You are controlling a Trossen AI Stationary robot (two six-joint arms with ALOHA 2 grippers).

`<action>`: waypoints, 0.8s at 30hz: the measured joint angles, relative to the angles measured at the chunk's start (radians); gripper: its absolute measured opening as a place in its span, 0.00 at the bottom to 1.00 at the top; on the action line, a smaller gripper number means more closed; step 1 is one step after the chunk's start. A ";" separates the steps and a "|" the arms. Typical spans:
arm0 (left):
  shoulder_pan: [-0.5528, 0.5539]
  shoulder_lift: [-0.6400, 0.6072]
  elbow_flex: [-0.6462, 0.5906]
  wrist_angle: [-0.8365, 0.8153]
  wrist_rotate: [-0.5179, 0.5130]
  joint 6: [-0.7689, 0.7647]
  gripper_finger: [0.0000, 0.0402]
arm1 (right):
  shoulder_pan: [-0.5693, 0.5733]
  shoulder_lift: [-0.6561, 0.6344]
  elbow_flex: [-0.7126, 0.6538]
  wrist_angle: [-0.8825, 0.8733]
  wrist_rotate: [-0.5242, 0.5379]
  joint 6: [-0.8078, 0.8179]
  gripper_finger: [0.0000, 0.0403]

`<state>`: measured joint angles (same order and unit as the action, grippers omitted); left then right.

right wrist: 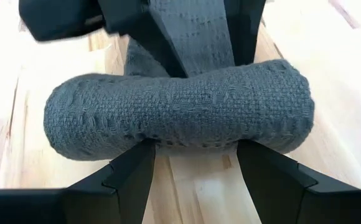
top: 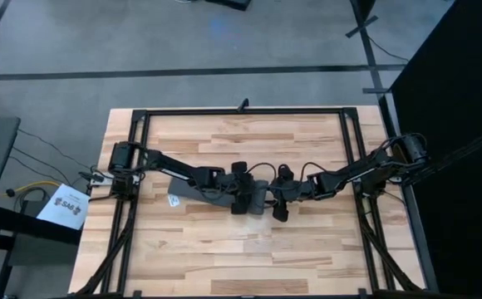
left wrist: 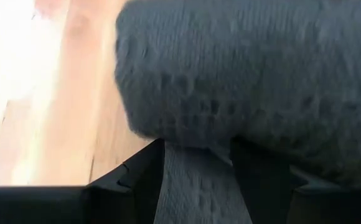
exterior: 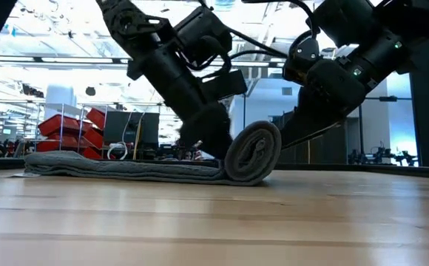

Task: Roll towel
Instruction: Roll the gray towel

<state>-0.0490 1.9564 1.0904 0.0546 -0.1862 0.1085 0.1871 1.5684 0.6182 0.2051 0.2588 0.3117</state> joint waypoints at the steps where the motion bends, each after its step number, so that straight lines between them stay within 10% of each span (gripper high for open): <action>1: 0.000 0.008 0.001 0.024 0.003 0.000 0.43 | 0.000 0.000 0.001 0.003 0.000 -0.004 0.54; 24: 0.006 0.003 0.001 -0.040 0.046 -0.077 0.43 | -0.014 0.000 0.011 0.023 -0.001 -0.058 0.54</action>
<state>-0.0430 1.9599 1.0912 0.0145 -0.1402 0.0317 0.1730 1.5681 0.6292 0.2277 0.2577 0.2534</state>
